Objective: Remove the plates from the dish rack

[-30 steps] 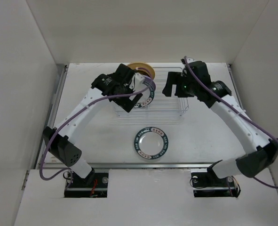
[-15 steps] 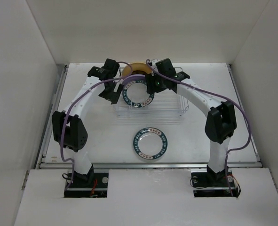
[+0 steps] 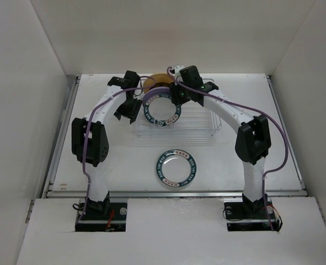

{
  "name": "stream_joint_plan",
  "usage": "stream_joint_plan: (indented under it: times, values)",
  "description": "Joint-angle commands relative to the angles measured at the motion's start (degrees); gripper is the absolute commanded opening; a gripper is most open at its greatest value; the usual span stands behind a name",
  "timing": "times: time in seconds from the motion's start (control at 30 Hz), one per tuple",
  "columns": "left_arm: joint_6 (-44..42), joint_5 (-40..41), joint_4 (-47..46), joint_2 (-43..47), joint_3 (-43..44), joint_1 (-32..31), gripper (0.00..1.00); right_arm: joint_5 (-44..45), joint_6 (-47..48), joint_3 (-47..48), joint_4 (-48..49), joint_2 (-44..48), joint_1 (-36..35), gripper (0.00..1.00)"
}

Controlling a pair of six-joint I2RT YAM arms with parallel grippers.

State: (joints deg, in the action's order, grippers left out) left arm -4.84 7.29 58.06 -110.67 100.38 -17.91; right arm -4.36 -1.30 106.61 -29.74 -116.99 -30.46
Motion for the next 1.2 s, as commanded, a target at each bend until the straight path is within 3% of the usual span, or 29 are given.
stream_joint_plan:
  times: [0.0, 0.13, 0.2, 0.27, 0.3, 0.4, 0.53, 0.87, 1.03, 1.17]
  values:
    - [1.1, -6.1, 1.6, -1.1, 3.5, 0.2, 0.52, 3.4, 2.7, 2.6, 4.5, -2.0, -0.3, 0.43]
    - [1.7, -9.8, 1.6, -1.1, 3.5, 0.2, 0.49, 5.8, 3.9, 1.8, 5.1, -2.0, -0.3, 0.43]
    - [1.7, -10.4, 1.6, -1.7, 3.5, 0.2, 0.42, 5.9, 4.5, 1.8, 5.1, -2.0, -0.3, 0.42]
    - [1.7, -10.5, 2.2, -2.2, 4.0, 0.2, 0.28, 4.3, 4.5, 1.8, 5.7, -2.0, -0.3, 0.32]
    - [1.7, -10.5, 2.9, -2.8, 4.0, 0.8, 0.23, 4.3, 4.5, 1.8, 5.7, -2.0, -0.8, 0.19]
    - [2.2, -11.9, 3.7, -4.0, 5.2, 0.8, 0.10, 4.3, 5.7, 1.3, 5.7, -1.1, -0.8, 0.03]
    - [3.3, -13.3, 5.0, -4.0, 5.9, 0.8, 0.00, 7.9, 7.6, -0.2, 5.7, 1.7, -2.0, 0.00]
    - [4.3, -14.3, 7.2, -4.0, 7.0, 1.3, 0.00, 11.3, 7.5, -0.8, 7.3, 12.0, -3.2, 0.00]
    - [4.9, -13.3, 7.2, -3.0, 7.6, 1.3, 0.00, 8.2, 2.5, -2.3, 4.0, 20.0, -3.2, 0.00]
    - [4.9, -12.7, 7.2, -3.0, 8.1, 1.3, 0.00, 1.7, -1.9, -10.4, -0.1, 28.6, -3.2, 0.00]
